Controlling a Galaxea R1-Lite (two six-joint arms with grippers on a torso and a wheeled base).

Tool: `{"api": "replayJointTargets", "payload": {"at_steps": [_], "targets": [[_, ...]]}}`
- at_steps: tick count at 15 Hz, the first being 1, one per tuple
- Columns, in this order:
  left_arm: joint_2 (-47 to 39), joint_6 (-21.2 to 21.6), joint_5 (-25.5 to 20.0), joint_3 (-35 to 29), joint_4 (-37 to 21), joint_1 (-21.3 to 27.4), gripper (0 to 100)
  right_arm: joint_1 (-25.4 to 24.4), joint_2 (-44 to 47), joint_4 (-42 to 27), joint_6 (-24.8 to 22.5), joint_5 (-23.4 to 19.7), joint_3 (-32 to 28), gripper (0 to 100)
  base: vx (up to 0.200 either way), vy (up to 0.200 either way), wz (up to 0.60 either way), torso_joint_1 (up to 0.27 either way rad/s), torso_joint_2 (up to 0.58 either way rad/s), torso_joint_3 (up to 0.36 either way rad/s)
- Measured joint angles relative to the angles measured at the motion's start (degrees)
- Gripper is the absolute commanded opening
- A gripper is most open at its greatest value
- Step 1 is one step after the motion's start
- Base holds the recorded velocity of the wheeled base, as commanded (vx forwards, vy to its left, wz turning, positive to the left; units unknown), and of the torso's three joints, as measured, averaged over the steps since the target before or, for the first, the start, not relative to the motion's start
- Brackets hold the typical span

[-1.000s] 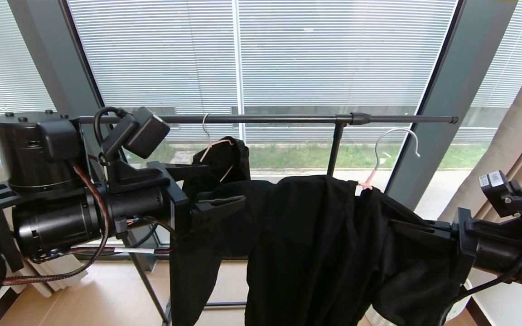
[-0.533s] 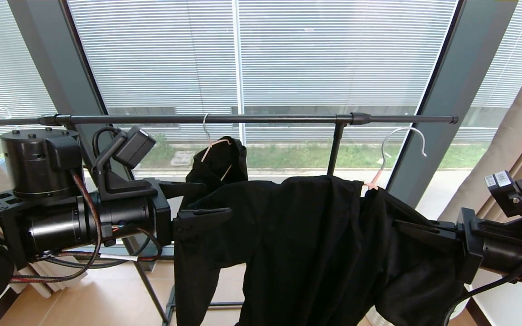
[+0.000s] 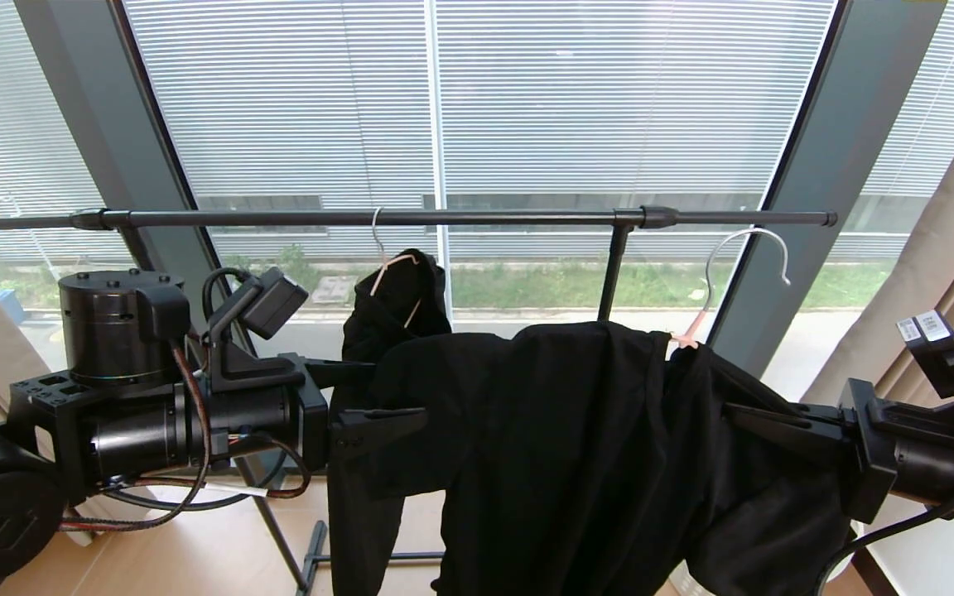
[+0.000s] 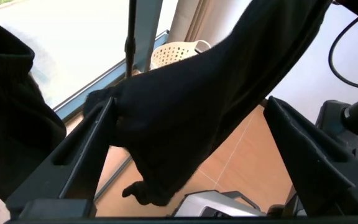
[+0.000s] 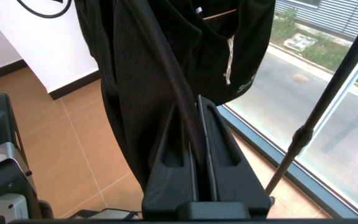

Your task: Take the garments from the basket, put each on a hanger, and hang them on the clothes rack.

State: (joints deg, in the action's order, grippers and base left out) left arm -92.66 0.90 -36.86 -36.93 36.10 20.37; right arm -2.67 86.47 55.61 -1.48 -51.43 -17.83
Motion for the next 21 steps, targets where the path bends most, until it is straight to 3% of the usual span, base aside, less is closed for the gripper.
{"api": "replayJointTargets", "payload": {"at_steps": [1, 2, 10, 21], "targets": [[-0.9, -0.3, 0.2, 0.2, 2.0, 0.0, 100, 0.3, -0.2, 0.0, 0.0, -0.1, 0.0, 0, 0.000, 0.000, 0.00, 0.000, 0.00, 0.000], [-1.5, -0.4, 0.2, 0.4, 2.2, 0.0, 0, 0.4, -0.4, 0.0, 0.0, -0.2, 0.0, 0, 0.000, 0.000, 0.00, 0.000, 0.00, 0.000], [0.6, -1.3, 0.5, 3.5, 2.4, -0.9, 0, 1.6, -0.6, 0.0, 0.1, -0.3, -0.4, 0, 0.000, 0.000, 0.00, 0.000, 0.00, 0.000], [5.0, -1.6, 0.5, 10.3, 2.4, -11.9, 0, 2.8, -0.7, 0.1, 0.1, -0.4, -0.4, 0, 0.000, 0.000, 0.00, 0.000, 0.00, 0.000]]}}
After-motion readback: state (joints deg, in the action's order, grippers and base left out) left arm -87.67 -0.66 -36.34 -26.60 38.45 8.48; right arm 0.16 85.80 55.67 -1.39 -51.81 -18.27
